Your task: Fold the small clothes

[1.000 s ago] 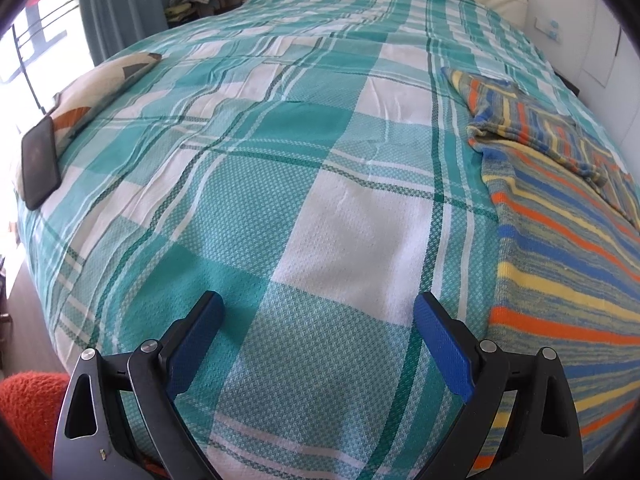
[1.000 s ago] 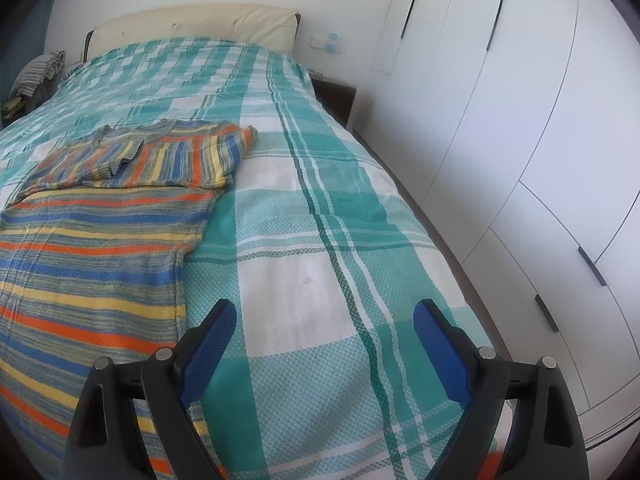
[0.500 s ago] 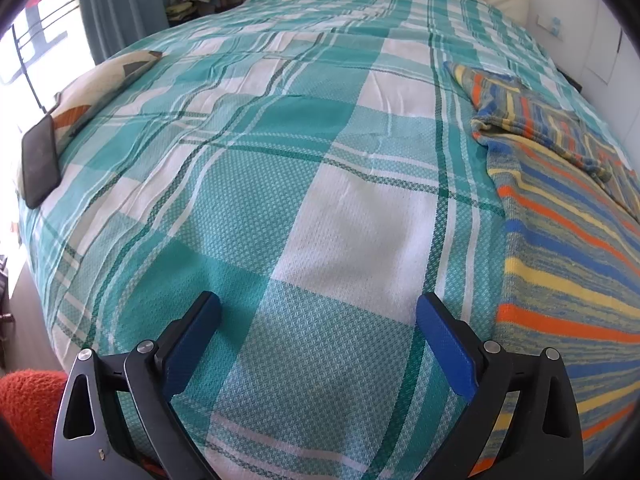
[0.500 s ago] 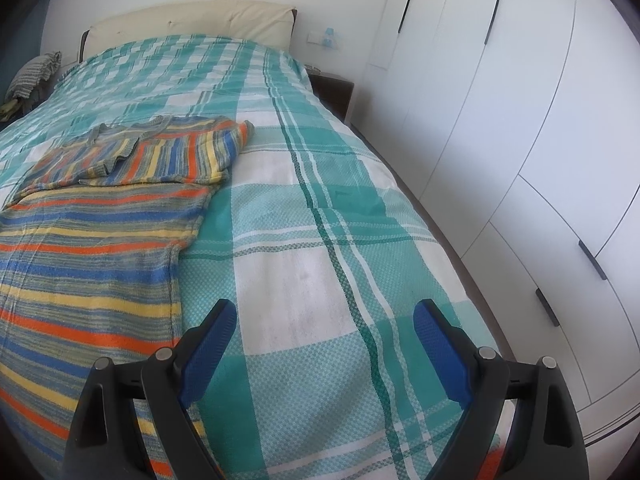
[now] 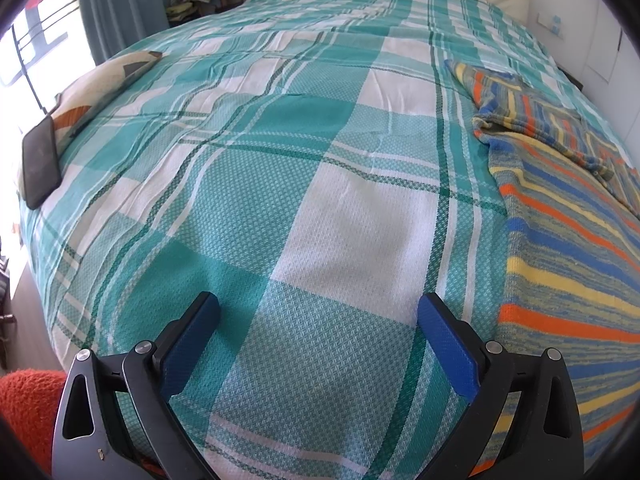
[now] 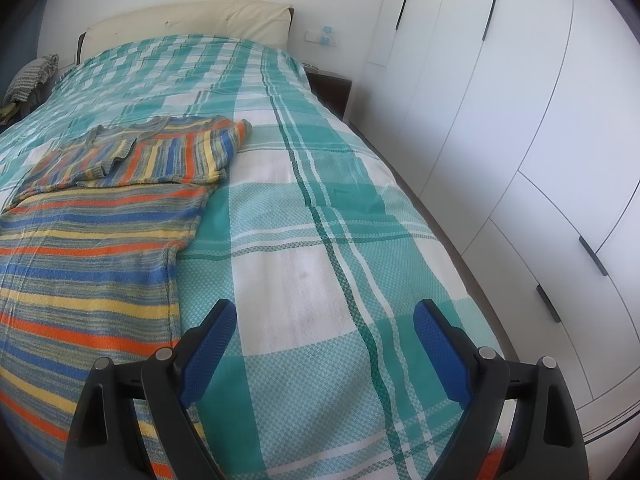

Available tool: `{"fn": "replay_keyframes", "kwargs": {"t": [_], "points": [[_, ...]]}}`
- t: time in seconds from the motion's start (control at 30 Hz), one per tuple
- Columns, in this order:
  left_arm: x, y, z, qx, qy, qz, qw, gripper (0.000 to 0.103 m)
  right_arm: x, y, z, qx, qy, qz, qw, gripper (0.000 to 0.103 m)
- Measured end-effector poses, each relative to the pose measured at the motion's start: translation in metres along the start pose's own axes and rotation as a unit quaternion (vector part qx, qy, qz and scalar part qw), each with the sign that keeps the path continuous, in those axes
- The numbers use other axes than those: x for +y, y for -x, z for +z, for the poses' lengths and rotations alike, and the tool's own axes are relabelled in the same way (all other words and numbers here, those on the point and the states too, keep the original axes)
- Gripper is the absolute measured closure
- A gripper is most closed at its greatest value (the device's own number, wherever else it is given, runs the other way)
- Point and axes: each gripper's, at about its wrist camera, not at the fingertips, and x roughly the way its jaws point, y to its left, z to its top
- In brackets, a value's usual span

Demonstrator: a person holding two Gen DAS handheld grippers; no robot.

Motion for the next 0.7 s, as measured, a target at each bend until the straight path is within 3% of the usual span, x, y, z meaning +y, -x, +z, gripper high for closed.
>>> {"fn": "replay_keyframes", "kwargs": {"t": [0.37,0.47,0.53,0.6,0.7], "points": [[0.000,-0.002,0.000,0.001,0.000,0.001,1.0000,0.002,-0.002,-0.002,0.000,0.002,-0.003,-0.001,1.000,0.013],[0.003,0.001,-0.002,0.027,-0.006,-0.007,0.9996,0.002,-0.003,-0.002,0.001,0.005,-0.004,0.004,1.000,0.013],[0.005,0.013,-0.008,0.062,-0.005,-0.037,0.9973,0.002,-0.011,0.002,0.005,0.021,-0.019,0.032,0.999,0.013],[0.003,0.026,-0.021,0.100,-0.022,-0.097,0.9899,0.002,-0.030,0.010,0.011,0.041,-0.058,0.093,0.993,0.013],[-0.011,0.036,-0.048,0.151,-0.068,-0.137,0.9766,0.003,-0.043,0.011,0.010,0.138,-0.085,0.218,0.962,0.013]]}}
